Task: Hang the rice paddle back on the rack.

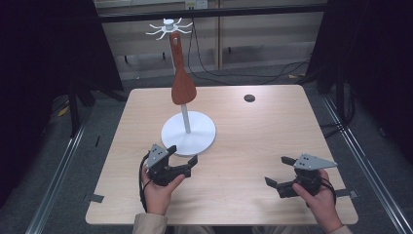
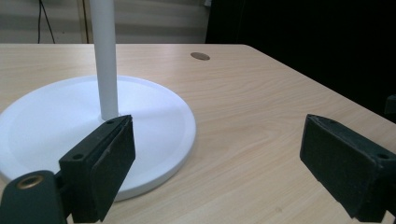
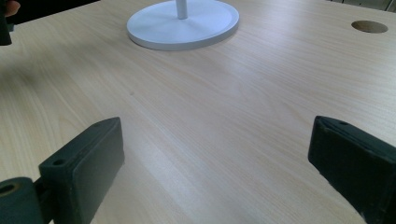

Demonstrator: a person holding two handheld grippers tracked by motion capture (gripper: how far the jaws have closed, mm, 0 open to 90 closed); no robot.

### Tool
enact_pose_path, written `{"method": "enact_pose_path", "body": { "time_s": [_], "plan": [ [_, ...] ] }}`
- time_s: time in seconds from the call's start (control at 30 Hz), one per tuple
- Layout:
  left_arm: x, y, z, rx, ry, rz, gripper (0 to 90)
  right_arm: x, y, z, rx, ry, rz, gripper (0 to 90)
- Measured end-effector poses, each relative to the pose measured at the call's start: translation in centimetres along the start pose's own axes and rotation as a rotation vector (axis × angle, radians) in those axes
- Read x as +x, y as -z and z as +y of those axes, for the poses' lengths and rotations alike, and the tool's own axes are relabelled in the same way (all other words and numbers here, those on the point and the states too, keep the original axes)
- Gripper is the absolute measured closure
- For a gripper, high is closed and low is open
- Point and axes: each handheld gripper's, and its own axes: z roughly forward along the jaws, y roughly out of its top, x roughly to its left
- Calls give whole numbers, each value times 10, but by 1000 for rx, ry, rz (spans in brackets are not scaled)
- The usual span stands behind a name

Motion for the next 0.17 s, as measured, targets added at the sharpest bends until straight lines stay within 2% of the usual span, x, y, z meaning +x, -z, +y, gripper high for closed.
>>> {"method": "enact_pose_path", "body": {
  "time_s": [0.17],
  "plan": [
    [1, -1, 0, 3, -3, -1, 104, 0, 0, 0, 1, 4, -1, 32]
  ]
}}
